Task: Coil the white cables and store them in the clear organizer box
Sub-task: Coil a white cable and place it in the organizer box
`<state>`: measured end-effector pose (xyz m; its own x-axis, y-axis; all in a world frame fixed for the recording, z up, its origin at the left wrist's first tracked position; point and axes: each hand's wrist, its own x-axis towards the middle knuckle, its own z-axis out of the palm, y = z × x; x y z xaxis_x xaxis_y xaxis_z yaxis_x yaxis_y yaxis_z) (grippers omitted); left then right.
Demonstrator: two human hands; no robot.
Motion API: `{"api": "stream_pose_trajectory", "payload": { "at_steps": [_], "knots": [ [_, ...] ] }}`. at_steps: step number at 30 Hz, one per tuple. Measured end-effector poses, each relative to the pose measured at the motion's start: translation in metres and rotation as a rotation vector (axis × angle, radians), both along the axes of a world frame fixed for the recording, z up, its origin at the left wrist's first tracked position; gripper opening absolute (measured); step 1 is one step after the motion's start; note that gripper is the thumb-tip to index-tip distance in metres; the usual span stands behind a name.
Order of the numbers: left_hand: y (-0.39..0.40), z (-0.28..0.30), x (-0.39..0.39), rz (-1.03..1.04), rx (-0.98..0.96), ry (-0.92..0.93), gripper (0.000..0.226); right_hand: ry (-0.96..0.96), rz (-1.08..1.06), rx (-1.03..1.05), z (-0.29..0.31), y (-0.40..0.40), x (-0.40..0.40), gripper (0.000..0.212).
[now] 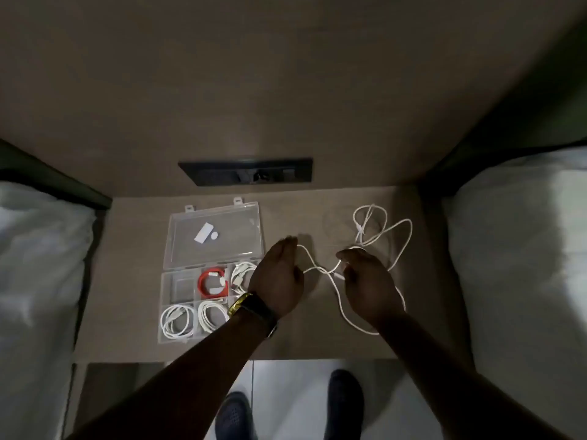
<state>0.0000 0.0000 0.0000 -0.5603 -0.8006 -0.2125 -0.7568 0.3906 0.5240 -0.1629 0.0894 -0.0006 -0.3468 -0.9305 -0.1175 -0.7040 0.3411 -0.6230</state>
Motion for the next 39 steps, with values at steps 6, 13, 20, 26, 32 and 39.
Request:
{"api": "stream_pose_trajectory", "payload": {
  "at_steps": [6, 13, 20, 26, 32, 39],
  "knots": [
    [0.008, -0.028, -0.005, 0.016, 0.081, 0.020, 0.051, 0.170, -0.100, 0.269, -0.036, 0.003, -0.031, 0.035],
    [0.017, -0.041, -0.009, 0.014, 0.082, 0.028, 0.046, 0.257, 0.070, 0.357, -0.058, 0.006, -0.042, 0.039],
    [0.007, -0.022, -0.017, 0.034, -0.004, 0.181, 0.036, 0.203, 0.136, -0.005, -0.017, 0.001, -0.036, 0.031],
    [-0.003, 0.055, -0.047, 0.361, 1.138, 0.664, 0.038, 0.021, 0.169, -0.337, 0.042, -0.002, -0.027, 0.028],
    [-0.015, 0.086, -0.035, 0.241, 1.328, 0.758, 0.033, -0.071, 0.151, -0.353, 0.079, -0.003, -0.024, 0.023],
    [-0.001, 0.090, -0.008, 0.185, 1.632, 0.906, 0.010, -0.238, 0.508, -0.102, 0.095, -0.006, -0.043, 0.025]
  ]
}}
